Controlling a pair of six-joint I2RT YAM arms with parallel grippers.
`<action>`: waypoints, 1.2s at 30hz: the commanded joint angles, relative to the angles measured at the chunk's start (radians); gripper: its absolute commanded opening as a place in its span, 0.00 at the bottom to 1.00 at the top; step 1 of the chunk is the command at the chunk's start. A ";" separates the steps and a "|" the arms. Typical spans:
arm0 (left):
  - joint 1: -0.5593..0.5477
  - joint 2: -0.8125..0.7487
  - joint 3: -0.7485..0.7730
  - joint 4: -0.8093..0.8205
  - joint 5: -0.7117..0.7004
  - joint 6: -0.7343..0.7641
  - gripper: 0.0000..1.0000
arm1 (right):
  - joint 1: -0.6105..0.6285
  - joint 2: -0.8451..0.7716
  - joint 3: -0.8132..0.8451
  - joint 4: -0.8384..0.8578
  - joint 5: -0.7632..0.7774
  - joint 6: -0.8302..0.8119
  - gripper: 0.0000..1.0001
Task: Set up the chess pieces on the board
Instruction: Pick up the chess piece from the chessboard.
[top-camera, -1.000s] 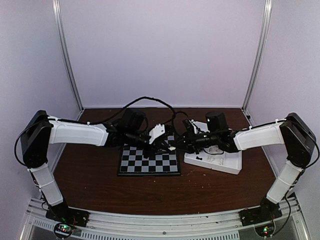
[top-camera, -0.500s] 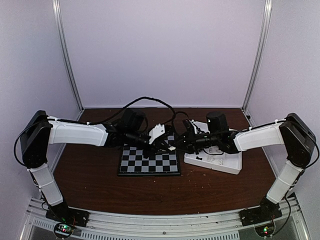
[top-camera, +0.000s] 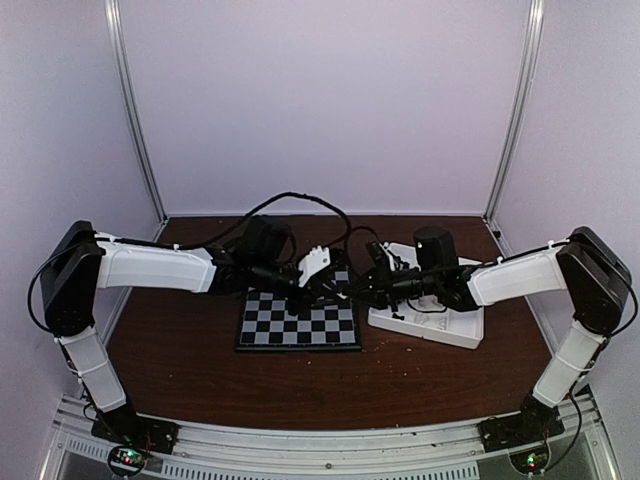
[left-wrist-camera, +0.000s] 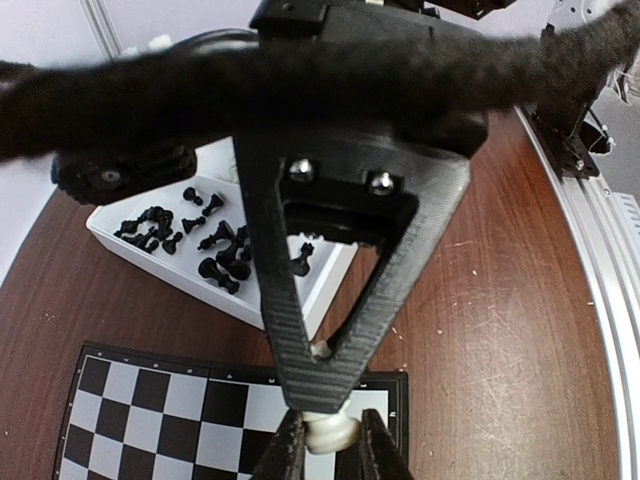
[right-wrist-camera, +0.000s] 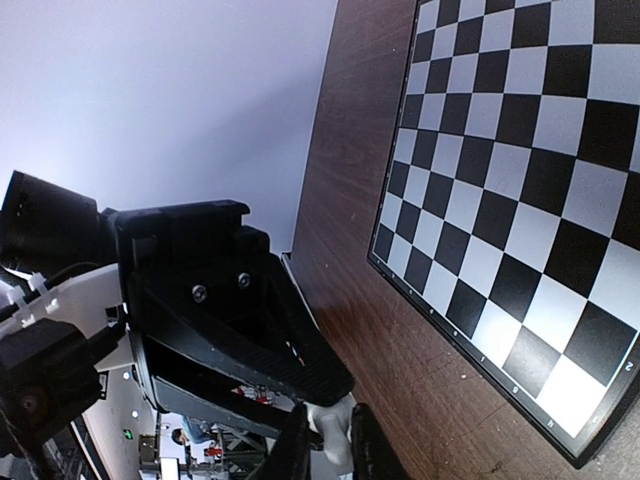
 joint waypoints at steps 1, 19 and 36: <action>0.000 -0.003 0.022 0.047 -0.014 -0.012 0.11 | 0.013 0.008 -0.008 0.047 -0.029 -0.002 0.08; 0.051 -0.101 -0.068 0.004 -0.043 -0.191 0.92 | 0.082 -0.056 0.205 -0.682 0.260 -0.498 0.00; 0.220 -0.421 -0.393 -0.070 -0.500 -0.548 0.98 | 0.299 0.165 0.609 -1.176 0.750 -0.789 0.00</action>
